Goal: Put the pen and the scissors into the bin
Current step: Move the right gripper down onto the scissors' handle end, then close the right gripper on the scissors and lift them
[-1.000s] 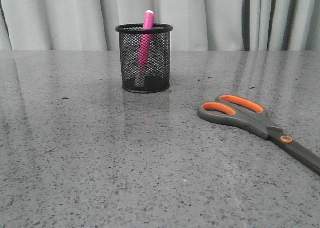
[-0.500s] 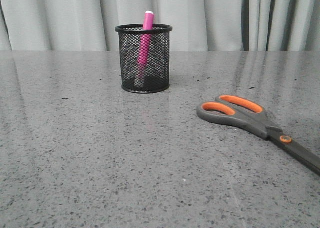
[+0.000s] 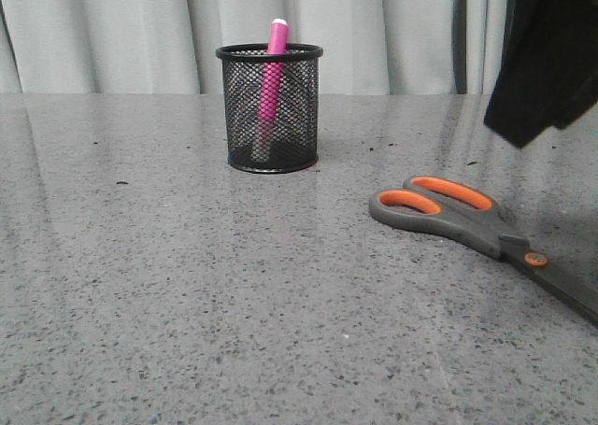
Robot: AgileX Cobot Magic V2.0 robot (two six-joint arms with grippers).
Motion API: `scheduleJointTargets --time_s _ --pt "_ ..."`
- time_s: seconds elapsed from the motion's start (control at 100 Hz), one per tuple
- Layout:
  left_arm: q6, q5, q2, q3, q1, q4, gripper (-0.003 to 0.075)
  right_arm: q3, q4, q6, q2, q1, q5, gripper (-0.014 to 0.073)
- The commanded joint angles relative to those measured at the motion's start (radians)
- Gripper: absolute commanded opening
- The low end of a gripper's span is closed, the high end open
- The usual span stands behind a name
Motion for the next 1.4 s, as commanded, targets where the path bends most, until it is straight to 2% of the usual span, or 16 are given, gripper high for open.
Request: scheduleJointTargets --time_s 0.0,0.19,0.57,1.05,1.1,1.17,1.39 --pt "-0.007 -0.054 0.019 -0.018 -0.004 -0.009 0.0008 -0.035 -0.006 0.024 0.009 0.002 -0.028 0.036" --pt "-0.027 -0.058 0.019 0.011 -0.004 -0.011 0.0008 -0.035 -0.006 0.073 0.082 0.002 -0.025 0.0419" --pt "-0.027 -0.061 0.019 0.018 -0.004 -0.053 0.0008 -0.035 -0.054 0.168 0.212 0.002 -0.025 0.0419" --pt "-0.027 -0.061 0.019 0.018 -0.004 -0.056 0.0008 -0.035 -0.056 0.172 0.342 0.002 -0.02 0.0411" --pt "-0.027 -0.061 0.019 0.018 -0.004 -0.056 0.0008 -0.035 -0.056 0.172 0.354 0.002 -0.014 0.0381" --pt "-0.027 -0.061 0.019 0.018 -0.004 -0.056 0.0008 -0.035 -0.056 0.172 0.367 0.002 0.005 0.0296" --pt "-0.027 -0.057 0.019 0.018 -0.004 -0.096 0.0008 -0.035 -0.06 0.172 0.391 0.002 0.048 -0.0053"
